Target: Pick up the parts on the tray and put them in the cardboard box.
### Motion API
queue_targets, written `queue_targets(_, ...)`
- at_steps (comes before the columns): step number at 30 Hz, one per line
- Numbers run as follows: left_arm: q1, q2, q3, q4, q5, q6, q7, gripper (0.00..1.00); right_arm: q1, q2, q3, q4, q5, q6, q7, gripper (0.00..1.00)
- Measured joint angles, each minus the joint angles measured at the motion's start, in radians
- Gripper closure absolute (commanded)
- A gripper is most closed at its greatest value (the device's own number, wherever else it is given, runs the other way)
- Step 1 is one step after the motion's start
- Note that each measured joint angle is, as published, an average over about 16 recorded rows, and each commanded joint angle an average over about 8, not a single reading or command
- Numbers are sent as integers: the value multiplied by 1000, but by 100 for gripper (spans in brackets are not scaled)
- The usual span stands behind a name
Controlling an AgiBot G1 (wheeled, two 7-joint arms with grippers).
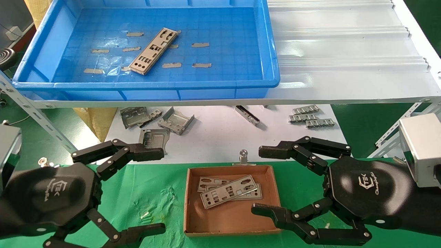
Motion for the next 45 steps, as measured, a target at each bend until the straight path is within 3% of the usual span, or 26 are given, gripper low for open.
queue_targets(36, -1, 0, 0, 0, 0, 0, 1, 0, 0, 0, 0, 0, 0, 0, 0, 100)
queue_targets(45, -62, 22, 6, 31, 41, -23, 9, 0, 0, 0, 0, 0, 0, 0, 0, 100)
